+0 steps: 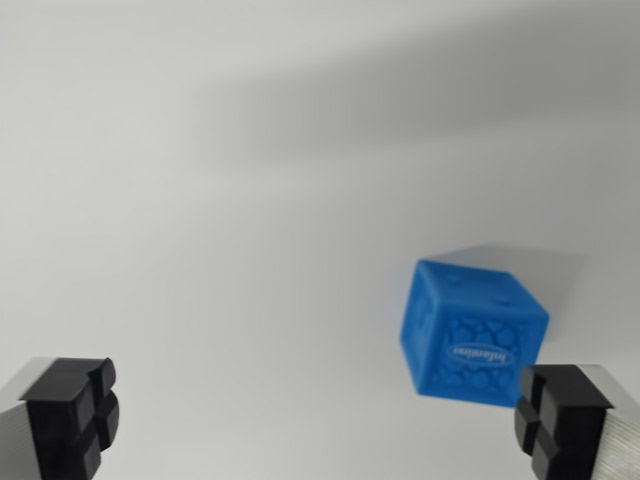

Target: Stack cube

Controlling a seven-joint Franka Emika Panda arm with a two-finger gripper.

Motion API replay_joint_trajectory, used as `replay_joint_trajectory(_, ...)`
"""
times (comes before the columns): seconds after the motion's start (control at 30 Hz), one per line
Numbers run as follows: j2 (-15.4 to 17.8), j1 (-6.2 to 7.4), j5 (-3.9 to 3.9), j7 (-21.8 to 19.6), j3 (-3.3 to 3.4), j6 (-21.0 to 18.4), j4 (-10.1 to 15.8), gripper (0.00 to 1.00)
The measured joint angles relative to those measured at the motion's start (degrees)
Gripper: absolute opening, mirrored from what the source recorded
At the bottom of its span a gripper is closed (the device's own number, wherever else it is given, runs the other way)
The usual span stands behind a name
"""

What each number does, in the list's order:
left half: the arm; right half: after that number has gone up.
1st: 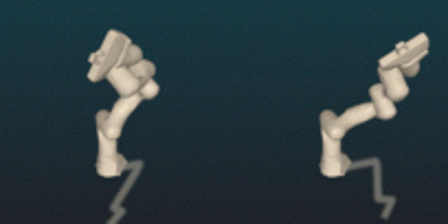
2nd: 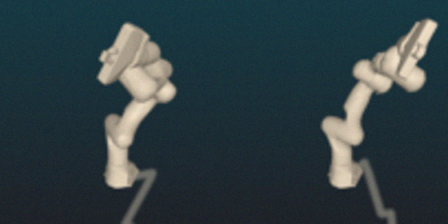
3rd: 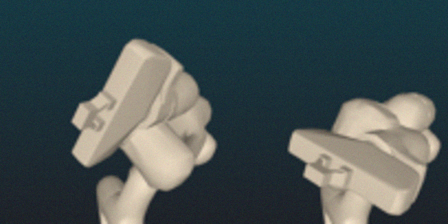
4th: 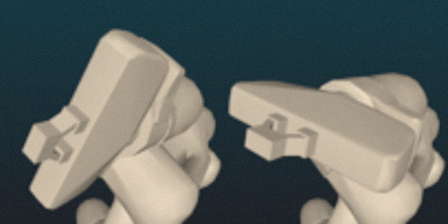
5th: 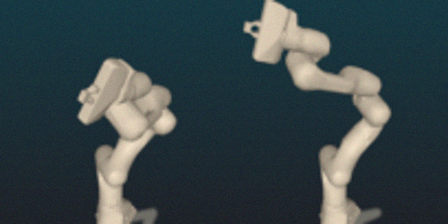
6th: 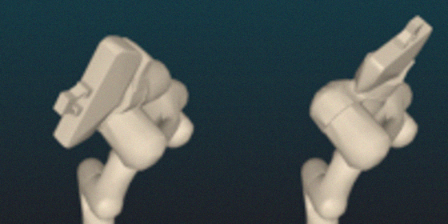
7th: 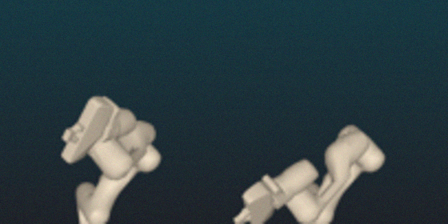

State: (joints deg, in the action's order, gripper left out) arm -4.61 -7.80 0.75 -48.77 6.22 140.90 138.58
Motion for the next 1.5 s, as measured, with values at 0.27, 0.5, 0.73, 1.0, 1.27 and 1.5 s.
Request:
replay_joint_trajectory(0.27, -0.05, -1.26, -0.39, 0.66, 0.92, 4.71, 4.11, 1.00)
replay_joint_trajectory(0.5, -0.68, -2.31, -1.01, 1.55, 1.65, 8.68, 7.05, 1.00)
replay_joint_trajectory(0.73, -1.87, -3.66, -2.01, 2.90, 2.32, 13.09, 9.90, 1.00)
replay_joint_trajectory(1.0, -3.92, -5.69, -4.00, 5.30, 2.68, 18.33, 12.75, 1.00)
replay_joint_trajectory(1.27, -8.02, -7.43, -6.89, 7.99, 1.82, 23.33, 13.48, 1.00)
replay_joint_trajectory(1.5, -13.93, -9.04, -9.18, 9.68, -0.56, 27.72, 12.28, 1.00)
